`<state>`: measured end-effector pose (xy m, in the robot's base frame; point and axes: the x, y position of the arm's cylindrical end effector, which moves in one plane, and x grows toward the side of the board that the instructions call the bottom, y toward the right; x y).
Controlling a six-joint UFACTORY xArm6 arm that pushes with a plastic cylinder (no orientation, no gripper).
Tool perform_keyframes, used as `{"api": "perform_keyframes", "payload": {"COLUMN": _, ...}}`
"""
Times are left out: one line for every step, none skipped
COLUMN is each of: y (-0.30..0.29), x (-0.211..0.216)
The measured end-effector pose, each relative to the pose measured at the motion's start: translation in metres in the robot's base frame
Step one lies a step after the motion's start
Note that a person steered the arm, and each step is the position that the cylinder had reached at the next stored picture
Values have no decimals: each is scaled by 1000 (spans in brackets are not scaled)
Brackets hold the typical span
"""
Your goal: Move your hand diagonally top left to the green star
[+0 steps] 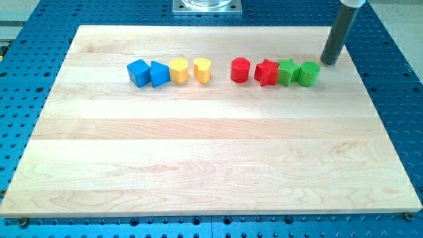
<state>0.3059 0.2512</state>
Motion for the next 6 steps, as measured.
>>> {"api": "perform_keyframes", "payload": {"y": 0, "x": 0}}
{"api": "perform_keyframes", "payload": {"y": -1, "x": 0}}
{"api": "perform_keyframes", "payload": {"y": -8, "x": 0}}
{"api": "perform_keyframes", "payload": {"y": -9, "x": 0}}
{"api": "perform_keyframes", "payload": {"y": -9, "x": -3}}
{"api": "perform_keyframes", "payload": {"y": -30, "x": -30}}
